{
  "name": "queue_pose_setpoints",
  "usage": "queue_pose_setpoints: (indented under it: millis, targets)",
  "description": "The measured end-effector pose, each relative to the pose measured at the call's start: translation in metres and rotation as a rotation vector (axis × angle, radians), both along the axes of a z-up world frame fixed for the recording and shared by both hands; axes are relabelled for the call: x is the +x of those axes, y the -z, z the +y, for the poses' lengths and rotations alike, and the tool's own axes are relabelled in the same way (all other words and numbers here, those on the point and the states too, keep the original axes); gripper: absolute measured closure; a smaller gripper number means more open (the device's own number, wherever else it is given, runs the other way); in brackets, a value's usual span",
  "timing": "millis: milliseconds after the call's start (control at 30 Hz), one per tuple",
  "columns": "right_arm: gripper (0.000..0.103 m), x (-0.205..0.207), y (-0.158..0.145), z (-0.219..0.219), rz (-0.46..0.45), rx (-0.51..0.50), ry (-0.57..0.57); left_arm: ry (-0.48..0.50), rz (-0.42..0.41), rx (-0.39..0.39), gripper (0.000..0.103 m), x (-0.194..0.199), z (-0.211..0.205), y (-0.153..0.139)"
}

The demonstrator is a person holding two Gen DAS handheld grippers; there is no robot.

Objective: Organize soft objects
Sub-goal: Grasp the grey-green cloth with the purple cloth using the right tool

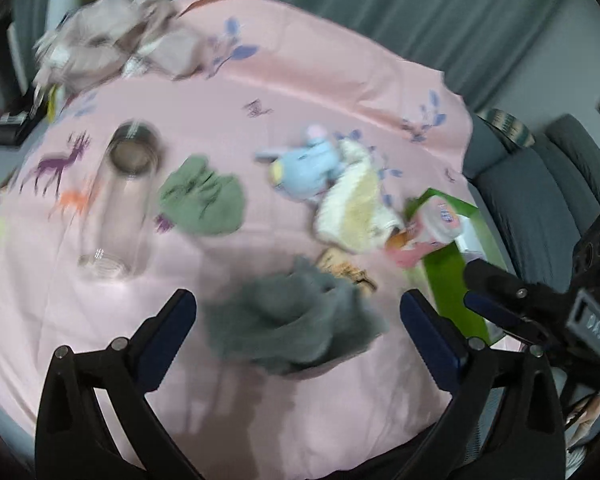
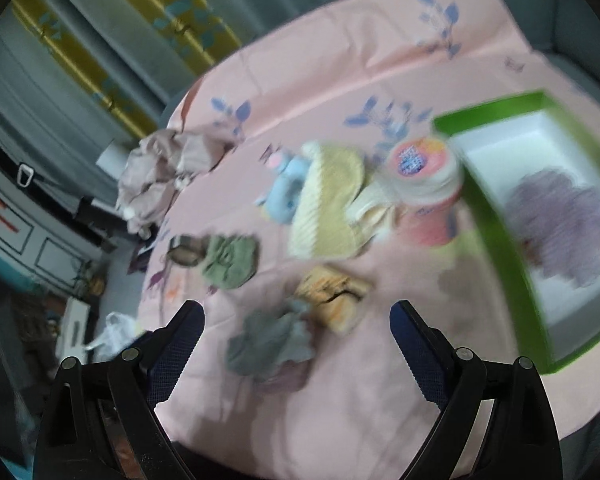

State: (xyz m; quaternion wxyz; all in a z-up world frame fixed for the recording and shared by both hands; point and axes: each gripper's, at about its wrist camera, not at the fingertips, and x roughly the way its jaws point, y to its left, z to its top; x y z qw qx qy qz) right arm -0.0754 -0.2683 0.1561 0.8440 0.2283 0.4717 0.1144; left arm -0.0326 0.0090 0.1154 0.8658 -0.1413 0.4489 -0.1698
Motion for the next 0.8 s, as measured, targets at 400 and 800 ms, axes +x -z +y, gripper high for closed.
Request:
queue_pose_setpoints:
  millis: [400,800]
  targets:
    - [0.028,0.022,0.055,0.040,0.141,0.009,-0.057,0.047,0.194,-0.086,0.010,-0.011,-0.005,0.069]
    - [0.048,0.057,0.096,0.067,0.274,-0.032,-0.171,0.014,0.244,-0.104,0.048,-0.005,0.001,0.092]
